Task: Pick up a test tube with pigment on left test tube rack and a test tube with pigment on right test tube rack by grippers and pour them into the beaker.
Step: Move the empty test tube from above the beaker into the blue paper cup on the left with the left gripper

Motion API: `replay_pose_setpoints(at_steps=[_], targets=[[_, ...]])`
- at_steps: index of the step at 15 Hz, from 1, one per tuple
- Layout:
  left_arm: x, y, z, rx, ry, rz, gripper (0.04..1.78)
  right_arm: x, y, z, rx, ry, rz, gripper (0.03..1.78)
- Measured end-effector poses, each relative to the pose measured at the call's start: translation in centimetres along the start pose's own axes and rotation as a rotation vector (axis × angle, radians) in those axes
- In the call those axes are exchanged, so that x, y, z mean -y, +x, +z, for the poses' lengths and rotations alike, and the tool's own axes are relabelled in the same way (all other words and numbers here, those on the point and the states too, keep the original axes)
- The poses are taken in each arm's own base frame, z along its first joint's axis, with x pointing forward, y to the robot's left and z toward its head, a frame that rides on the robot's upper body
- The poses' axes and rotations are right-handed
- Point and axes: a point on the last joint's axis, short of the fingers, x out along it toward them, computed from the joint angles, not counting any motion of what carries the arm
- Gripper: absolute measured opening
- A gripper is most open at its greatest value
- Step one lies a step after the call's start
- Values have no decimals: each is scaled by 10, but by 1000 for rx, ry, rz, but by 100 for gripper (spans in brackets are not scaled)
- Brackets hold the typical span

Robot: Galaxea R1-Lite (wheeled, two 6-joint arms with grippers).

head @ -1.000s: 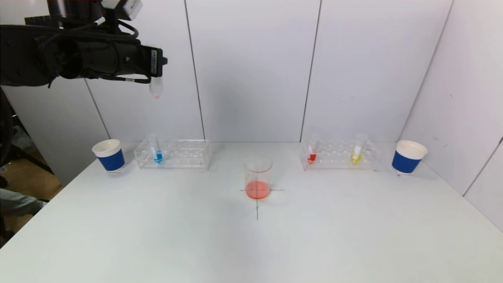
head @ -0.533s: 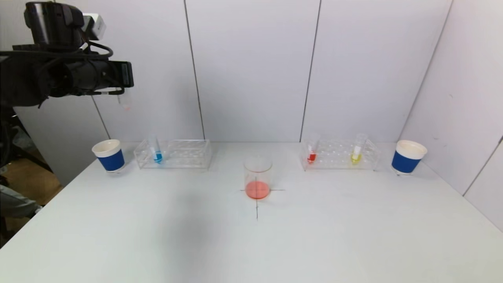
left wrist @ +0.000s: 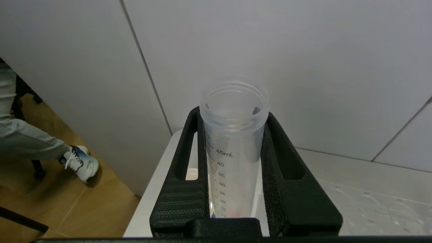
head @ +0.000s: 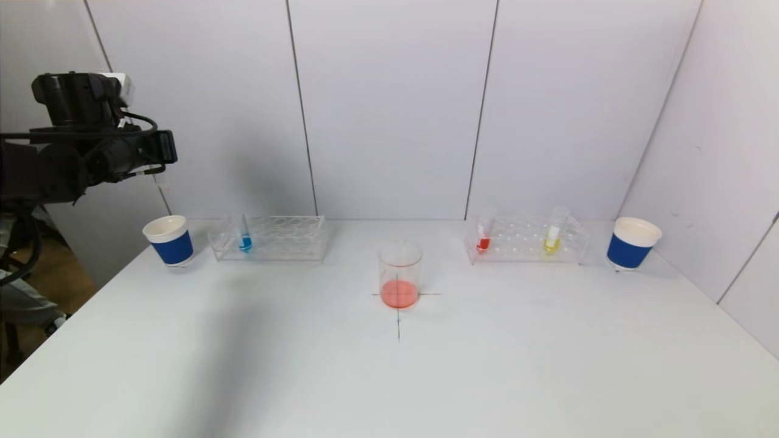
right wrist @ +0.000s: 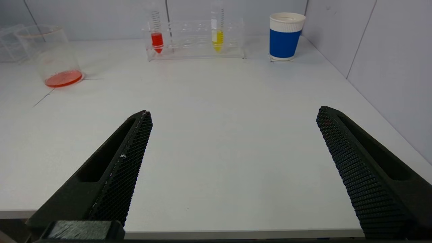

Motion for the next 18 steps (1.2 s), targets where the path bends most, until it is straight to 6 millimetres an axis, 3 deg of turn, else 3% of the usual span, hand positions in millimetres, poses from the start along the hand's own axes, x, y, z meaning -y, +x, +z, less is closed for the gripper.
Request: replay_pose_setpoints(at_steps=[8,18], targets=[[-45,33,-48,21,-3,48,46,0,0,0,0,0,0,177],[-54,58,-96,-20,-4,37,46,0,0,0,0,0,0,177]])
